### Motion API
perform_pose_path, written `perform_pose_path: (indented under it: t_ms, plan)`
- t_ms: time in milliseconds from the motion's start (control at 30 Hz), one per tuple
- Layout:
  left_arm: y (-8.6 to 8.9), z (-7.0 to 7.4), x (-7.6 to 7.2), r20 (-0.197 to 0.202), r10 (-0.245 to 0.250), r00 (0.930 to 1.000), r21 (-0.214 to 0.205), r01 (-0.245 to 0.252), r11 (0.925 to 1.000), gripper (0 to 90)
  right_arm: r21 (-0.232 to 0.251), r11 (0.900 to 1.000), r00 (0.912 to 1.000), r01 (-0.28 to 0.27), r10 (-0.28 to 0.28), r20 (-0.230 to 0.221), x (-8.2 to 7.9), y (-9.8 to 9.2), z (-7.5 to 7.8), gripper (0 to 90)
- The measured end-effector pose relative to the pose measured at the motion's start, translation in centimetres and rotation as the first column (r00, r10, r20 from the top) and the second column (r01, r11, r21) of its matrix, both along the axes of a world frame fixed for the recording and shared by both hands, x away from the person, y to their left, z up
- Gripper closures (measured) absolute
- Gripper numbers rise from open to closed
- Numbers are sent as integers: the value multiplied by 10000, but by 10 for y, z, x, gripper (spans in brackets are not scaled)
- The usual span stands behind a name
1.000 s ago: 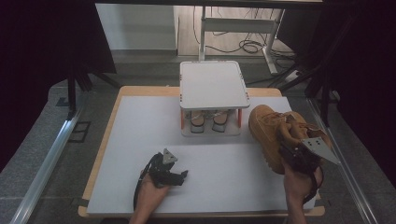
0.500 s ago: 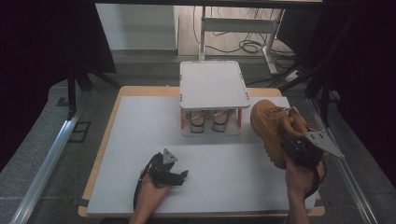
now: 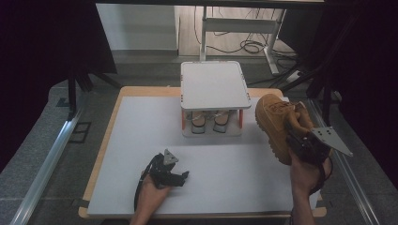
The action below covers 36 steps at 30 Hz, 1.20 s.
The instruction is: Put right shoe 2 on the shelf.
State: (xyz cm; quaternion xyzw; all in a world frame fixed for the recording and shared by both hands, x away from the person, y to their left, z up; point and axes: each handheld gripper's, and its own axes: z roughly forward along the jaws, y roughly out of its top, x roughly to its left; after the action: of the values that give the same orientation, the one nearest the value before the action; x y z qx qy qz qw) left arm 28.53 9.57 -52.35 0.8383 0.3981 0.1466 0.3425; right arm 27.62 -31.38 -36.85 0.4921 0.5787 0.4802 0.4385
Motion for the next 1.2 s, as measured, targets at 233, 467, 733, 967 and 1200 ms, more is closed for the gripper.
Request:
perform_pose_path:
  t_ms: [233,467,733,967,1200]
  plan:
    - [0,0,0,4,17,10000,-25,-17,10000,131,58,10000,9996,-21,20,284,1,-2,8,506]
    - [0,0,0,2,15,10000,-29,-15,10000,131,139,9999,9979,48,-57,651,2,-3,15,506]
    - [0,0,0,6,12,10000,-18,-12,10000,131,217,9997,9959,59,-78,897,3,-3,20,506]
    - [0,0,0,6,2,10000,-4,-2,10000,131,215,9998,9939,32,-55,1101,6,0,26,506]
    - [0,0,0,8,-2,10000,12,2,10000,131,215,9997,9925,-86,59,1221,9,3,34,506]
